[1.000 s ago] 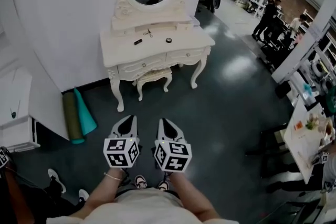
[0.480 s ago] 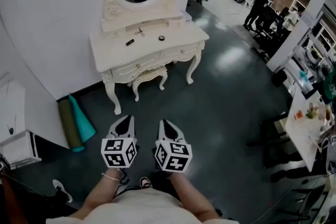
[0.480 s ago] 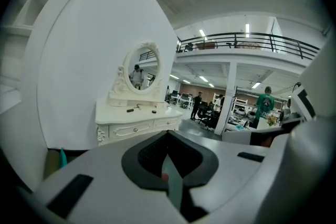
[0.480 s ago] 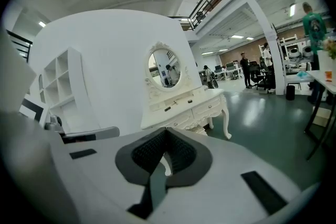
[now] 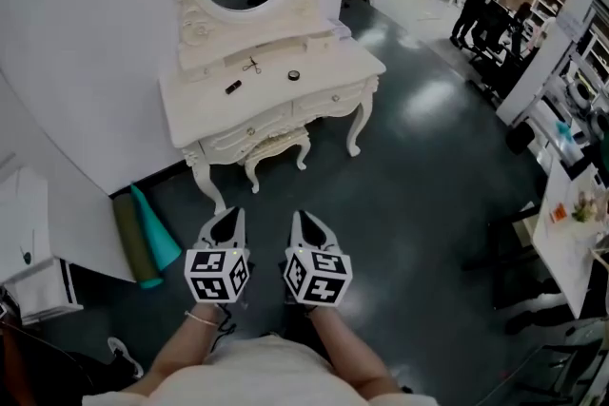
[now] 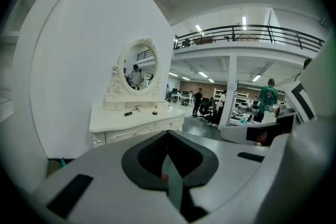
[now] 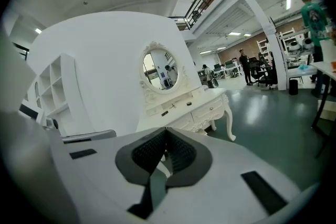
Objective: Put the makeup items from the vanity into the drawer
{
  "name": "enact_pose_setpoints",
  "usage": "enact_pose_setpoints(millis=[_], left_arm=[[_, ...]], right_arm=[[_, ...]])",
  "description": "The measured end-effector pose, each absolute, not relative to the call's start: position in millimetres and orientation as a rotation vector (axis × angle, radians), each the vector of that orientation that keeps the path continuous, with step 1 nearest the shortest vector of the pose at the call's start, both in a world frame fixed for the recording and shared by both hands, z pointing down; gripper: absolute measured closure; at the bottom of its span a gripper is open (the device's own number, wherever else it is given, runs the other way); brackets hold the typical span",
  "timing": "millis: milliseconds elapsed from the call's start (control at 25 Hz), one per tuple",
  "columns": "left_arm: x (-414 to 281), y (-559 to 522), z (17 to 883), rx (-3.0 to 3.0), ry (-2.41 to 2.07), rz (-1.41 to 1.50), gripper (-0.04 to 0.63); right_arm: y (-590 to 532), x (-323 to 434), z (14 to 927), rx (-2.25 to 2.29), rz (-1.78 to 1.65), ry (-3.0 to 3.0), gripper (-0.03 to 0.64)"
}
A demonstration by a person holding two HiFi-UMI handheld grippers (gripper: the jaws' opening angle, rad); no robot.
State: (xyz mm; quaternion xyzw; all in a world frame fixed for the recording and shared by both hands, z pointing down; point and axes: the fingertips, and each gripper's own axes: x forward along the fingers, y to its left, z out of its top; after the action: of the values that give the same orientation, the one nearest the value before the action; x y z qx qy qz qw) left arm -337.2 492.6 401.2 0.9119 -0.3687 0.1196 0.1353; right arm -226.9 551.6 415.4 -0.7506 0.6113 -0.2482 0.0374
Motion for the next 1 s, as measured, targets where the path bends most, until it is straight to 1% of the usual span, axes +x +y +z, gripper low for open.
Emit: enact_pose_setpoints(millis=[320,1000], left_arm=[[-282.4,431.9,387.7,2.632,-1.118,0.338,0.592],[-176.4,333.3,390.4,2.566,-1.190,0.305,0.592]], right_arm=[[491.7,-167.3,413.7,-2.268,-0.793,1.880,0.599],[393.7,-54.1,412.1,-2.238,-0.811,1.959,0.599]])
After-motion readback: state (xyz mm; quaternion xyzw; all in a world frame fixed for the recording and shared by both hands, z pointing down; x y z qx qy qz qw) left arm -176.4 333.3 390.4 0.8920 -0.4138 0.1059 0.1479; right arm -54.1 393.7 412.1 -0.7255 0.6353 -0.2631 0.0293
